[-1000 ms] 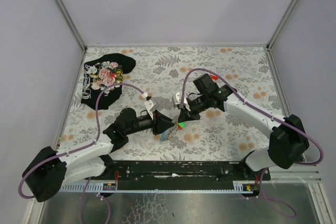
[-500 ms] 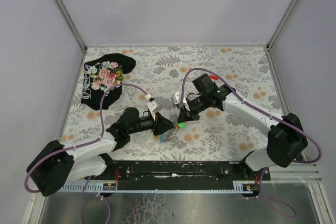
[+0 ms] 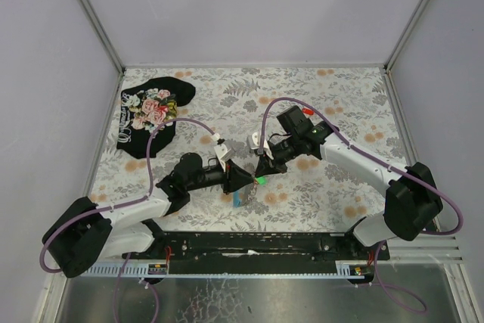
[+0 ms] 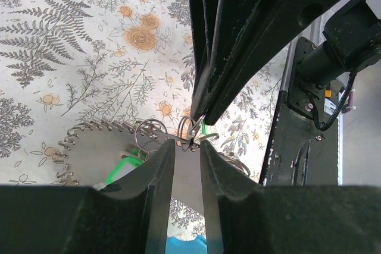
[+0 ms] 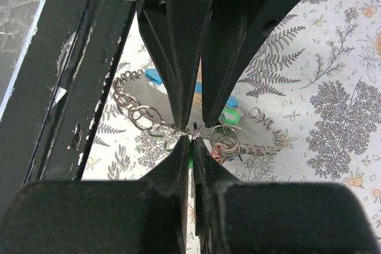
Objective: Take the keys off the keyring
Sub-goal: Remove the key from the keyring.
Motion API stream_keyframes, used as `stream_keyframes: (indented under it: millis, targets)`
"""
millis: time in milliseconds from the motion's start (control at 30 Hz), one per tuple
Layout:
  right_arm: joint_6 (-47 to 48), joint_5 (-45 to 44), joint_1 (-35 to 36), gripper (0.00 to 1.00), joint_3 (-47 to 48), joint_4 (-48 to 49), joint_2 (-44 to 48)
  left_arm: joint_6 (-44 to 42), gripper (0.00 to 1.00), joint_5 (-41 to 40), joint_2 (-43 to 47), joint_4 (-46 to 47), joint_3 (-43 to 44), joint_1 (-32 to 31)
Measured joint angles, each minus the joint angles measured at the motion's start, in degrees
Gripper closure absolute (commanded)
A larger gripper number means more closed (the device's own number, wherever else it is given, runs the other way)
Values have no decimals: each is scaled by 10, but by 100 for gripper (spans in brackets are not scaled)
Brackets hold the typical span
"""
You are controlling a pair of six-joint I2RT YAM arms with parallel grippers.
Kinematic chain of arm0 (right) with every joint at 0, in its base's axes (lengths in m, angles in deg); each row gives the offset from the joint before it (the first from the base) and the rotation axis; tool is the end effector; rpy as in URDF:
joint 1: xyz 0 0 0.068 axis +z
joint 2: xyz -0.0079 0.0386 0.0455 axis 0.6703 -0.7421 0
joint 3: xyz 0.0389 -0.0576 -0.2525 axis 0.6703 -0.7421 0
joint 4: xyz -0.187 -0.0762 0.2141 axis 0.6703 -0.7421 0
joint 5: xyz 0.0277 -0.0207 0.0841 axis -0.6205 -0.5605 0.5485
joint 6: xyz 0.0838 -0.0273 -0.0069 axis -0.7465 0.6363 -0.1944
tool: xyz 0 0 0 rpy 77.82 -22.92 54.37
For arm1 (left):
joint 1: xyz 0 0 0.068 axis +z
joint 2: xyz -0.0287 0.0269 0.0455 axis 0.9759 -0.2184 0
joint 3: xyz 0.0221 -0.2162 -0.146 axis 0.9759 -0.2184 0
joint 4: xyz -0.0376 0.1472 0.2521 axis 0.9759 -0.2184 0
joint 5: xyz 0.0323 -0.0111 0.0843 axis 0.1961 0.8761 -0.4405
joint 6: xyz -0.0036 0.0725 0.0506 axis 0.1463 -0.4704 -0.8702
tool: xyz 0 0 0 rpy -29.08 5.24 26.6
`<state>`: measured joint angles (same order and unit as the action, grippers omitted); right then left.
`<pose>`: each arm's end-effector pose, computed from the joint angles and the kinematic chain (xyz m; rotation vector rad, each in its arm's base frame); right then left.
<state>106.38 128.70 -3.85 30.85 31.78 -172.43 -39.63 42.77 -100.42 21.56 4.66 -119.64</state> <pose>0.2378 0.2664 0.2177 -1.8074 1.3674 1.0194 0.1906 -0.2240 0.1569 0.8368 1.6738 -1.1219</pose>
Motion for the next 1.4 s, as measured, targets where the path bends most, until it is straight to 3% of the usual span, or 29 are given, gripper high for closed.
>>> stream_keyframes:
  millis: [133, 267, 633, 1000, 1400]
  targets:
    - [0, 0, 0, 100, 0, 0, -1, -1, 86, 7, -7, 3, 2, 0]
    - [0, 0, 0, 100, 1, 0, -3, -5, 100, 14, -12, 2, 9, 0]
    - [-2, -1, 0, 100, 2, -2, -4, -19, 100, 25, -12, -3, 11, 0]
    - [-31, -8, 0, 100, 7, 0, -12, -25, 100, -6, 44, -9, -9, 0]
    - [-114, 22, -20, 100, 20, 7, -62, -18, 100, -32, 61, 28, -47, 0]
